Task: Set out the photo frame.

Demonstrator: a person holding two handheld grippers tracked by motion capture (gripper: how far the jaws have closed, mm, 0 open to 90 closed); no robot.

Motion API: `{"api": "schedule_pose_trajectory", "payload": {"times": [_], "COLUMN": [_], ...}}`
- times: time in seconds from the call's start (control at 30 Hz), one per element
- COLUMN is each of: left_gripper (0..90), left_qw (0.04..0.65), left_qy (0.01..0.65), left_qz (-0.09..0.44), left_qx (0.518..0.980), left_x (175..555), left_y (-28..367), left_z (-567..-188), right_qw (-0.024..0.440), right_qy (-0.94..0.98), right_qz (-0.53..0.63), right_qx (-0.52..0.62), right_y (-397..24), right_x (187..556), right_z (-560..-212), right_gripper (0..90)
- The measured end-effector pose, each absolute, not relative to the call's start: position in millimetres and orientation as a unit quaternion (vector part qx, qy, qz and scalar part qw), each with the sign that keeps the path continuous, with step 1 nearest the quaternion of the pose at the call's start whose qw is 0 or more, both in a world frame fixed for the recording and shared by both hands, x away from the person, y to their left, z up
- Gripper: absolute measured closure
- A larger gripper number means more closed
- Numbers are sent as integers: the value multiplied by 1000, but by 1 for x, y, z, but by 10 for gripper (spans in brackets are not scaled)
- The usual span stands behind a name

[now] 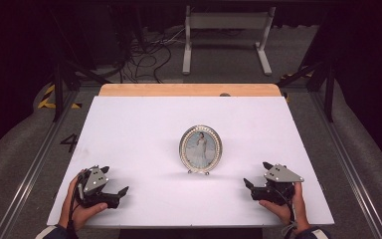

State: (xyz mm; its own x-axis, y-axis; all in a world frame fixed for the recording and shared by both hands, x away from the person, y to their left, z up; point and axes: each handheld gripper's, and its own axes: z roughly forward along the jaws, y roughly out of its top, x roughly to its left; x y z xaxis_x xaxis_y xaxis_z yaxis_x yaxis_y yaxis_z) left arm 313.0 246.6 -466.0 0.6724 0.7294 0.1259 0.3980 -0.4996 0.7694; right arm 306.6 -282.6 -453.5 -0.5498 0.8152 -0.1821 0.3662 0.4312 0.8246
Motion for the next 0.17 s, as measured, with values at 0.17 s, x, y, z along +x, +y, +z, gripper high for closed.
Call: {"api": "schedule_pose_trajectory", "payload": {"times": [0.17], "left_gripper": [65], "left_qw": [369], "left_qy": [338], "left_qz": [224], "left_qx": [836], "left_x": [313], "left_y": [245], "left_z": [-466], "right_qw": [293], "right_qy": [796], "right_qz": [377], "right_qx": [373], "right_y": [-283], "right_x": [307], "right_z": [-454], "right_gripper": [152]}}
